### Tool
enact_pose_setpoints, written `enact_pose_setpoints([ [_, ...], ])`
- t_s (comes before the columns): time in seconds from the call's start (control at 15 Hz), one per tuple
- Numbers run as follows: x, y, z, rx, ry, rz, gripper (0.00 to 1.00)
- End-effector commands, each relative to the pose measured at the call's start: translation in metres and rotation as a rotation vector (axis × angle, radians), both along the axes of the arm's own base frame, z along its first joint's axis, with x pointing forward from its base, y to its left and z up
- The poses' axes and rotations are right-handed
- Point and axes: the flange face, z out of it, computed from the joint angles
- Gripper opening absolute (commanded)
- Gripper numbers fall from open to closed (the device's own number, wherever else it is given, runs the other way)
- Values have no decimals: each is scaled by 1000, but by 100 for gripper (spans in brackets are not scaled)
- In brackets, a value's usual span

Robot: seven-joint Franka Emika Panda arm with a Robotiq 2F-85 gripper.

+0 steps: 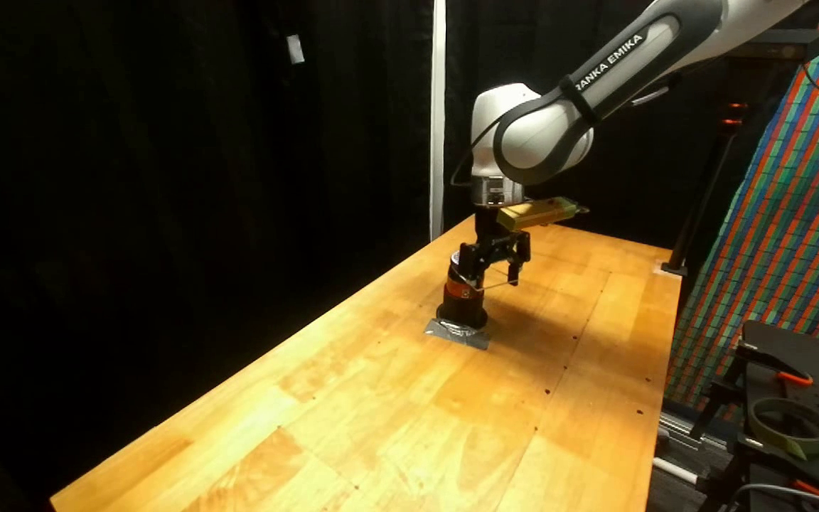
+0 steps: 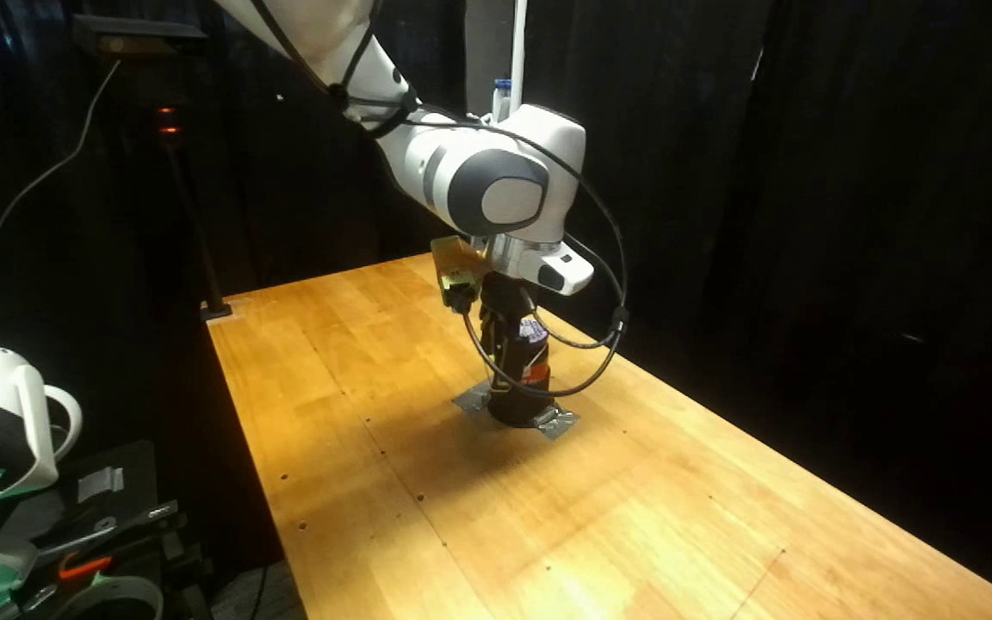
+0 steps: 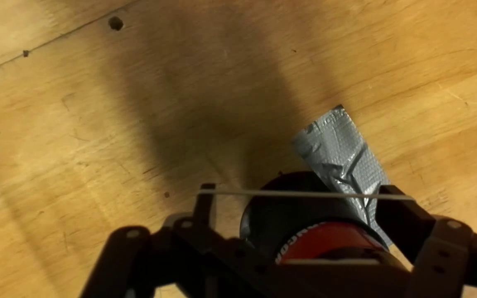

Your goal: Put the rubber band on the jar.

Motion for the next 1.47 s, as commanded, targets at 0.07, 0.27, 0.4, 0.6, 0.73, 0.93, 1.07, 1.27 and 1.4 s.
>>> enact_pose_setpoints([
  [0.07,-51,-10,10,22,-117,-34,75],
  [0.27,-71,-12,12,30,-206,-44,58],
  [0.4,-85,-14,12,33,-255,-40,42],
  [0.6,-106,-14,10,29,-355,-34,20],
  [0.73,-118,-15,6,18,-442,-28,7],
  [0.93,-135,-20,2,1,-608,-37,2],
  [1.07,-147,-20,-1,-5,-708,-32,6],
  [1.27,-162,-14,-3,22,-822,-8,8],
  [1.4,-170,-10,-5,46,-882,25,8],
])
